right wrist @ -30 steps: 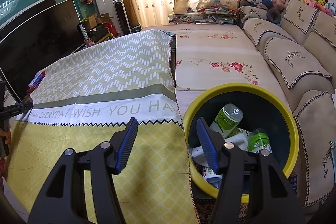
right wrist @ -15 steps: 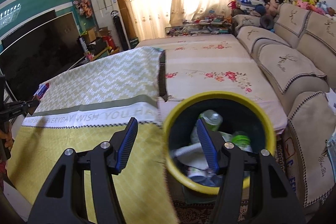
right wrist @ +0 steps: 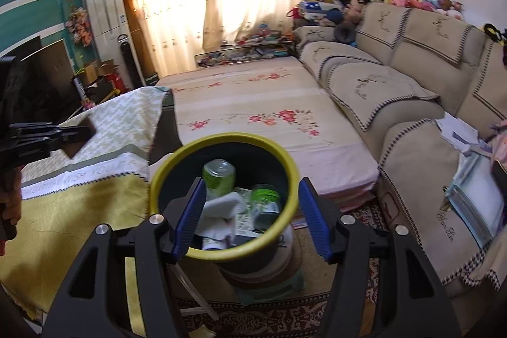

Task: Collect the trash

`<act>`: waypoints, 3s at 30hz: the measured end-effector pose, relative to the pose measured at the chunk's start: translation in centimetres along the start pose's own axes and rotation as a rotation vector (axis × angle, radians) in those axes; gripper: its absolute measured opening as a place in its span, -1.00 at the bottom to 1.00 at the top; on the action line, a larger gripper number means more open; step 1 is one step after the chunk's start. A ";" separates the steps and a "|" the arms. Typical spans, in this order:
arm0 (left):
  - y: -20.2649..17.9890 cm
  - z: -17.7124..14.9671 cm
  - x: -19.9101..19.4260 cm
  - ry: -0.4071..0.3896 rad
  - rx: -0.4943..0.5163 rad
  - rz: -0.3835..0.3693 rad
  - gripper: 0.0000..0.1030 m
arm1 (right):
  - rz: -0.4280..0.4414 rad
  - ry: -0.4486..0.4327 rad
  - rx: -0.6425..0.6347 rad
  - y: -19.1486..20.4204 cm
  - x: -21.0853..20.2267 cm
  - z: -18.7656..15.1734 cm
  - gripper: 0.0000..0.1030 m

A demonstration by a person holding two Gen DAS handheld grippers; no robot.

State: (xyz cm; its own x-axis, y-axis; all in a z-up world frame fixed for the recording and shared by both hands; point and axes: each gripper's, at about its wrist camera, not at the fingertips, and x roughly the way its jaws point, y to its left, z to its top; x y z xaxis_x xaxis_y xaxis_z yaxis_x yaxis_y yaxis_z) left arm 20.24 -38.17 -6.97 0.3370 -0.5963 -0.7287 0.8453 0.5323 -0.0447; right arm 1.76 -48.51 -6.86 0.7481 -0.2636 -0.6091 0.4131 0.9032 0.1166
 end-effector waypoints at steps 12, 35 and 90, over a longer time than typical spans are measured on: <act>-6.0 3.4 12.0 0.134 -0.001 -0.093 -0.49 | -0.029 -0.015 0.052 -2.8 -0.9 -0.7 0.19; 2.4 -12.6 -18.5 -0.262 -0.359 0.413 0.91 | 0.184 -0.082 -0.080 7.2 -5.8 -1.0 0.79; 1.2 -25.8 -32.5 -0.349 -0.532 0.677 0.91 | 0.220 -0.157 -0.183 13.4 -12.1 -2.3 0.86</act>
State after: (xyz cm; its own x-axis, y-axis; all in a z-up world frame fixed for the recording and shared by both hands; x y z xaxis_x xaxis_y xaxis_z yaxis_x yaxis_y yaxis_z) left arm -0.38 -2.67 -0.97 0.8677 -0.1589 -0.4709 0.1506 0.9870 -0.0556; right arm -2.98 -32.45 0.21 0.8857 -0.0918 -0.4551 0.1436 0.9864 0.0804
